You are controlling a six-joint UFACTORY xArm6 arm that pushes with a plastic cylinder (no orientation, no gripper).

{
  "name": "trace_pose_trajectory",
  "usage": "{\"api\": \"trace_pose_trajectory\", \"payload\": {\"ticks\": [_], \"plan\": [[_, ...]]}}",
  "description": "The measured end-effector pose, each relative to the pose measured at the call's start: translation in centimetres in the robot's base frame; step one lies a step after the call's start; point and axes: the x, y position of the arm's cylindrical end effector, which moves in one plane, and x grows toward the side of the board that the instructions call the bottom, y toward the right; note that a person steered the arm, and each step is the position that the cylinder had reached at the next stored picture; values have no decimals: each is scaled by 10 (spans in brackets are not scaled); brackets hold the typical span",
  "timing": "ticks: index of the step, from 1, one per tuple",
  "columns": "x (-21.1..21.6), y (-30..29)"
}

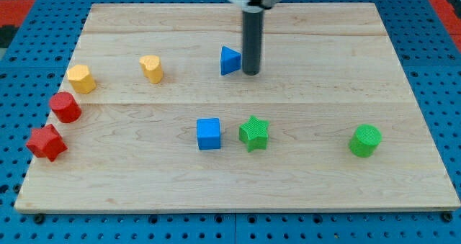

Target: Move the blue triangle to the right of the green star

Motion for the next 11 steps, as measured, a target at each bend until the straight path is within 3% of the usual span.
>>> {"api": "trace_pose_trajectory", "payload": {"ticks": [1, 2, 3, 5, 7, 9, 11], "plan": [[-36, 1], [-62, -57], [-34, -75], [77, -12], [28, 19], [103, 73], [36, 81]]}}
